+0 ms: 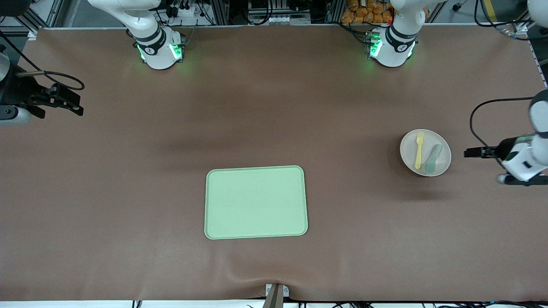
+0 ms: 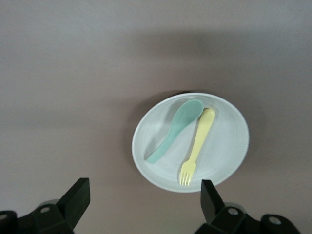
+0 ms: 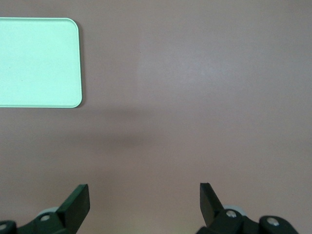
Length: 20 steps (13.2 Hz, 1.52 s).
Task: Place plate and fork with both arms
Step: 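Move the left gripper toward the white plate with the utensils, then grasp the white plate rim with the left gripper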
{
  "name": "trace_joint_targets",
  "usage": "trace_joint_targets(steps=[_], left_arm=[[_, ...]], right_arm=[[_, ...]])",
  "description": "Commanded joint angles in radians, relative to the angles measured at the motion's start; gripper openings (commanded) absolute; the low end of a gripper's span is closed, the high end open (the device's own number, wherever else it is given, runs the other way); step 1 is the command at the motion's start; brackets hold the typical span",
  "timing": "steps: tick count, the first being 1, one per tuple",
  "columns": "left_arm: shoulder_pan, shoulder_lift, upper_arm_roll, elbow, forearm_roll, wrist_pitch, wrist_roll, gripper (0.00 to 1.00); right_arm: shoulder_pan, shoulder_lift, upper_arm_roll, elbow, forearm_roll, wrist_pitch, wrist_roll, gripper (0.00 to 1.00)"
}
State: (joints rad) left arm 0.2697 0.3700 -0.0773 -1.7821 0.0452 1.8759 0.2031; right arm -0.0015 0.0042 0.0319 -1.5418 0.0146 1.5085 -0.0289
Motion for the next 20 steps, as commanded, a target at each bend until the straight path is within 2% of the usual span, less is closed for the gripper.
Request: trace_joint_targets(steps=[1,6,18,20], left_arm=[[-0.003,0.021,-0.009,-0.085,0.002,0.074,0.056,1.0],[0.066,0.147,-0.01,-0.092,0.042,0.212,0.28,1.0],[0.072,0.237,-0.01,-0.073,0.042,0.281,0.309,1.0],[0.082,0.239,-0.01,-0.073,0.042,0.282,0.328,0.91]], right_arm=[[-0.02,-0.032,0.008,-0.037,0.007,0.013,-0.019,1.0],[-0.022,-0.029,0.008,-0.032,0.007,0.01,-0.019,1.0],[-0.018,-0.024,0.008,-0.026,0.007,0.012,-0.017,1.0],[-0.02,-0.024,0.008,-0.026,0.007,0.012,-0.017,1.0]])
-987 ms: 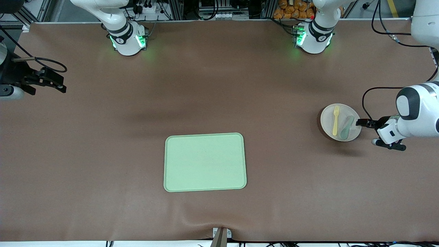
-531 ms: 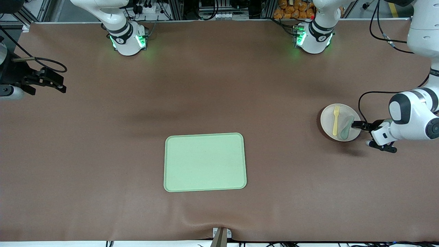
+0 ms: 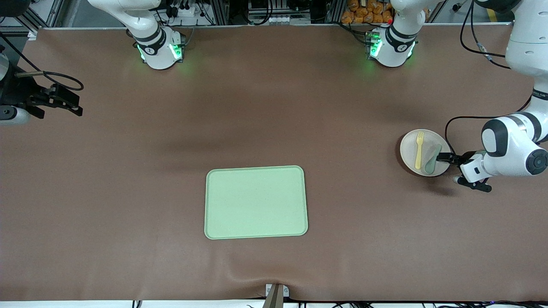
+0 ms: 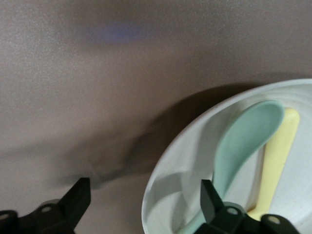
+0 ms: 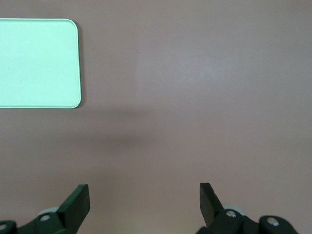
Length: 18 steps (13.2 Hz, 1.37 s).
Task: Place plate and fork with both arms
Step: 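Grasp the white plate rim with the left gripper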
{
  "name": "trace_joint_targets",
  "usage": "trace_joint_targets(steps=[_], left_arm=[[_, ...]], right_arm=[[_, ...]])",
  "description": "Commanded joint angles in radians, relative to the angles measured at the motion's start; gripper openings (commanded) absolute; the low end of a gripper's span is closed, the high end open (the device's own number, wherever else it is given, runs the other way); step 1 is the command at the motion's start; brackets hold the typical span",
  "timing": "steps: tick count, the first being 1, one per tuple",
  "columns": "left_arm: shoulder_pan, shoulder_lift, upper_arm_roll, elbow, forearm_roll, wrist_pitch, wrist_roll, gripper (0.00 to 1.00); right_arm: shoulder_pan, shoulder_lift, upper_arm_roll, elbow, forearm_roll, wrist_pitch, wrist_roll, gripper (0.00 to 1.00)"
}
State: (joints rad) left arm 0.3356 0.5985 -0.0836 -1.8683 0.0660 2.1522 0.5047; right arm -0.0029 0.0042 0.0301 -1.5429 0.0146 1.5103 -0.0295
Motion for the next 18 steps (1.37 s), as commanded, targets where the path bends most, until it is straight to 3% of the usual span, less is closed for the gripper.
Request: trace_joint_targets(steps=[1,2,4,11,14,18], left_arm=[[0.023,0.011,-0.004,0.014,0.023,0.009,0.034,0.87],[0.025,0.011,-0.004,0.014,0.021,0.009,0.04,0.73],[0.025,0.009,-0.005,0.009,0.011,0.006,0.04,0.0],[0.022,-0.014,-0.025,0.006,-0.011,-0.008,0.037,0.0],[0.022,-0.052,-0.041,0.018,-0.15,-0.024,0.037,0.0],[0.014,-0.055,-0.074,0.115,-0.302,-0.113,0.0,0.0]], right_arm=[[-0.019,-0.024,0.01,-0.025,0.007,0.01,-0.017,1.0],[-0.019,-0.024,0.01,-0.023,0.008,0.011,-0.017,1.0],[-0.019,-0.024,0.01,-0.023,0.007,0.011,-0.017,1.0],[-0.019,-0.024,0.01,-0.023,0.008,0.01,-0.017,1.0],[-0.019,-0.024,0.01,-0.025,0.008,0.008,-0.015,1.0],[-0.02,-0.024,0.01,-0.023,0.008,0.008,-0.015,1.0]])
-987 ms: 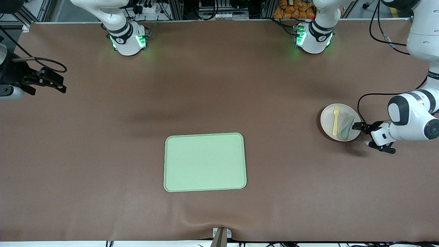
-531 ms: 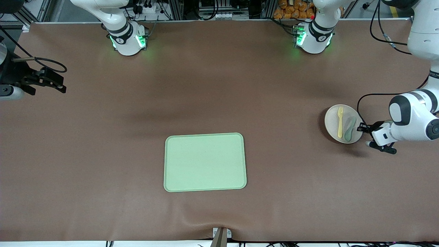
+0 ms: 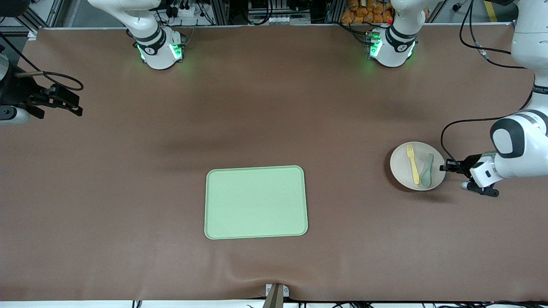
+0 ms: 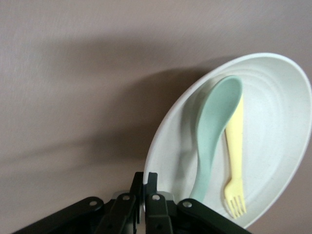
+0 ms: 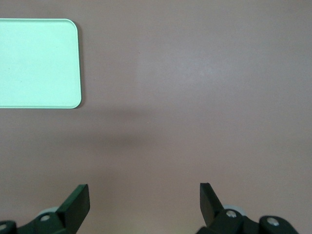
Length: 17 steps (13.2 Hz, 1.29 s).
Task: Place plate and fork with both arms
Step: 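Carry the plate with the left gripper onto the green tray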
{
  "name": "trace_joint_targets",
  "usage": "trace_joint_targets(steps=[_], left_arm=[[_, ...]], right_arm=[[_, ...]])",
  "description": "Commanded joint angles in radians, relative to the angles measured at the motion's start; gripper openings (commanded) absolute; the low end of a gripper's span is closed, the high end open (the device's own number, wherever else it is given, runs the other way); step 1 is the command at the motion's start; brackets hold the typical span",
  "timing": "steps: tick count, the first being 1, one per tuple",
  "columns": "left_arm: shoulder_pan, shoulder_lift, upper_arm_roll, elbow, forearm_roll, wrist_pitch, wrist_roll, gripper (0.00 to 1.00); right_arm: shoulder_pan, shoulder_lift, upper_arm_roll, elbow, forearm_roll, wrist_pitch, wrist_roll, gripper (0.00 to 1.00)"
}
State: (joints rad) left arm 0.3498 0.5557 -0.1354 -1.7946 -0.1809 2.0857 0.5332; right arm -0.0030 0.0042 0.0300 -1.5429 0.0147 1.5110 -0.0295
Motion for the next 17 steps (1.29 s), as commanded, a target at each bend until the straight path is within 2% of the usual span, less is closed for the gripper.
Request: trace_joint_targets(steps=[1,3,4,7,10,14,17], left_arm=[[-0.006,-0.013,-0.058,0.066,-0.074,-0.047,-0.091,0.0],[-0.041,-0.002,-0.136,0.122,-0.069,-0.049,-0.278,0.0],[-0.092,0.01,-0.147,0.148,-0.065,-0.049,-0.376,0.0],[-0.292,0.076,-0.147,0.256,-0.072,-0.047,-0.678,0.0],[-0.49,0.202,-0.139,0.426,-0.072,-0.017,-0.985,0.0],[-0.63,0.292,-0.138,0.457,-0.074,0.267,-1.153,0.0],[-0.661,0.341,-0.138,0.457,-0.074,0.313,-1.15,0.0]], right_arm=[[-0.02,-0.024,0.01,-0.023,0.008,0.008,-0.015,1.0],[-0.02,-0.024,0.01,-0.023,0.008,0.006,-0.015,1.0],[-0.021,-0.024,0.01,-0.023,0.008,0.006,-0.015,1.0],[-0.023,-0.024,0.008,-0.023,0.007,0.003,-0.015,1.0],[-0.023,-0.023,0.001,-0.022,0.007,0.003,-0.015,1.0],[-0.023,-0.012,0.001,-0.013,0.007,0.012,-0.016,1.0],[-0.028,0.003,-0.001,-0.006,0.007,0.008,-0.016,1.0]])
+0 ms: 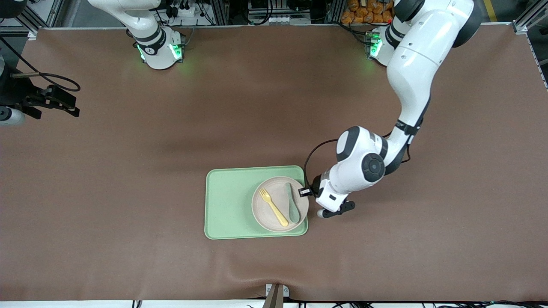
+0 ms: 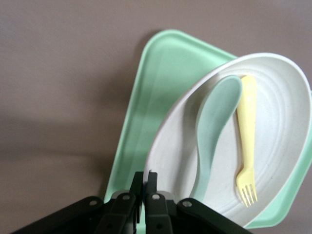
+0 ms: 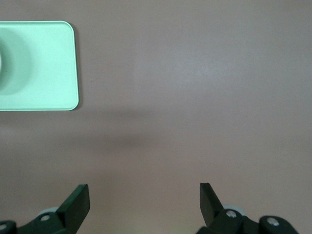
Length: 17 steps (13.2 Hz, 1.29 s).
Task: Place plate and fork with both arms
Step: 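Carry the plate with the left gripper onto the green tray, then open the left gripper and lift it away from the plate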
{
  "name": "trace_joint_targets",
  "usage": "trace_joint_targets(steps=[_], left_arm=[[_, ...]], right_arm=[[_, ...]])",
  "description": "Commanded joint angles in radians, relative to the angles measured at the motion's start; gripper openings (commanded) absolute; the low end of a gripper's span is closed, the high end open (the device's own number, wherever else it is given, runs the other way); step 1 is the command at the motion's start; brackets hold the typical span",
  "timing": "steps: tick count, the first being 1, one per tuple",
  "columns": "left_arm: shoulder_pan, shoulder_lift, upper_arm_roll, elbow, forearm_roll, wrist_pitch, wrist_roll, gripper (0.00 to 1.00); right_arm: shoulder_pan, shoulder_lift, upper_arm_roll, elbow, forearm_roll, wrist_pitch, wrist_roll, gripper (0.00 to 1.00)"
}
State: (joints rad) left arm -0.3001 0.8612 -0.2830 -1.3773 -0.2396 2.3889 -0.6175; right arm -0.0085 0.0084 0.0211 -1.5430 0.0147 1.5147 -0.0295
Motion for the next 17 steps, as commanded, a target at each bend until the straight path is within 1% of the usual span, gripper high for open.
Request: trace_joint_targets(steps=[1,3,6,7,8,9,11,12,14,16,17], left_arm=[[-0.016,0.044,0.01,0.04,-0.015,0.028,0.007,0.0],[-0.027,0.059,0.01,0.04,-0.014,0.074,0.01,0.0],[-0.05,0.075,0.015,0.041,-0.009,0.101,0.013,0.0],[-0.05,0.076,0.016,0.041,-0.007,0.101,0.019,0.11],[-0.041,0.073,0.016,0.041,-0.01,0.101,0.019,0.63],[-0.04,0.064,0.018,0.04,-0.003,0.101,0.024,1.0],[-0.031,0.02,0.021,0.031,0.009,0.093,0.022,1.0],[-0.024,-0.006,0.034,0.018,0.049,0.073,0.022,1.0],[0.024,-0.092,0.042,0.017,0.158,-0.063,0.024,1.0],[0.085,-0.198,0.042,0.012,0.197,-0.187,0.038,1.0],[0.119,-0.244,0.042,0.014,0.198,-0.258,0.06,1.0]], right_arm=[[-0.022,-0.001,0.008,-0.005,0.005,0.002,-0.018,1.0],[-0.022,0.002,0.007,-0.006,0.002,-0.001,-0.02,1.0],[-0.022,0.019,-0.006,-0.006,0.002,-0.001,-0.02,1.0],[-0.022,0.021,-0.006,-0.006,0.004,-0.001,-0.02,1.0],[-0.022,0.024,-0.006,-0.006,0.004,-0.001,-0.018,1.0],[-0.024,0.024,-0.007,-0.006,0.004,-0.002,-0.018,1.0],[-0.024,0.025,-0.007,-0.008,0.004,-0.004,-0.018,1.0],[-0.024,0.025,-0.007,-0.008,0.004,-0.002,-0.018,1.0],[-0.016,0.035,-0.006,-0.006,0.005,-0.002,-0.012,1.0],[0.002,0.054,-0.001,-0.006,0.022,0.001,-0.006,1.0],[0.011,0.067,-0.001,-0.003,0.066,0.008,-0.006,1.0]])
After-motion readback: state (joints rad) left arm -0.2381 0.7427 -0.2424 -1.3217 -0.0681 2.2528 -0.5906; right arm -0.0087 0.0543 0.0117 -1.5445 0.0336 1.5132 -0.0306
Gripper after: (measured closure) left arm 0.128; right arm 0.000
